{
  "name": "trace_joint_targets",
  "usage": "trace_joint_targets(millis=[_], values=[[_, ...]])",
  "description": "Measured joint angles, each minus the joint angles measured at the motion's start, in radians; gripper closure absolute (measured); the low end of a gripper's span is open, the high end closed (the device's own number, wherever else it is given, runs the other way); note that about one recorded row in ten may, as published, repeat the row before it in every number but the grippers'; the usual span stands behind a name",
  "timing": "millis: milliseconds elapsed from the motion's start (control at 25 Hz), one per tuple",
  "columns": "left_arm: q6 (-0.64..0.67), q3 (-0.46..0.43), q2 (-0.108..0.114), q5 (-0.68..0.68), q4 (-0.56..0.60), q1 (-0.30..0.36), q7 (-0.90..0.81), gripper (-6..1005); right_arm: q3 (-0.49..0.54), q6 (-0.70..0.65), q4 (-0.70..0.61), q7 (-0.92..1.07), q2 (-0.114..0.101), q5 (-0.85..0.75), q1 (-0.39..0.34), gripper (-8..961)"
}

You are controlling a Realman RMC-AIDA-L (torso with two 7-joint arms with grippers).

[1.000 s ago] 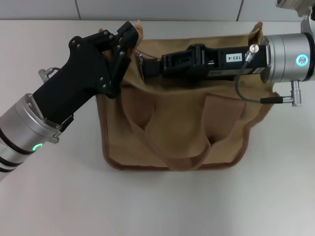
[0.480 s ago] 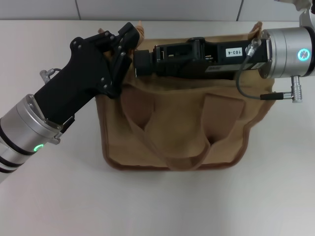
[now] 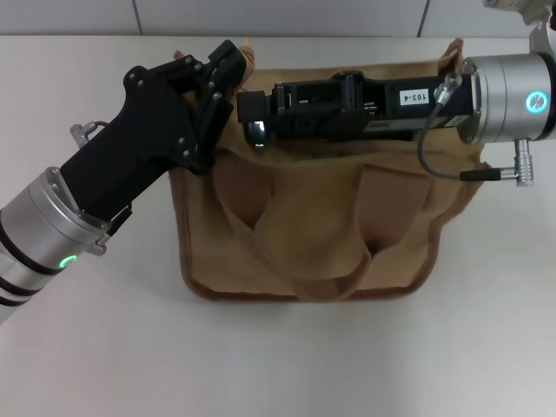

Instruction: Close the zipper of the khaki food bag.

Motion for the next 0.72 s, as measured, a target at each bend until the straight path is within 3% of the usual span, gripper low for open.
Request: trace_joint_targets(millis=[160,720], values=[[0.001,0.000,0.000,0.000,0.000,0.000,0.000,957,-0.008,0.020,0.005,0.000,0.000,-0.006,0.002,350],[0.004,0.001,0.000,0.000,-0.002,0.003,0.000,957,-0.033,0.043,0.008,0.001,0.000,-0.013,0.012,350]])
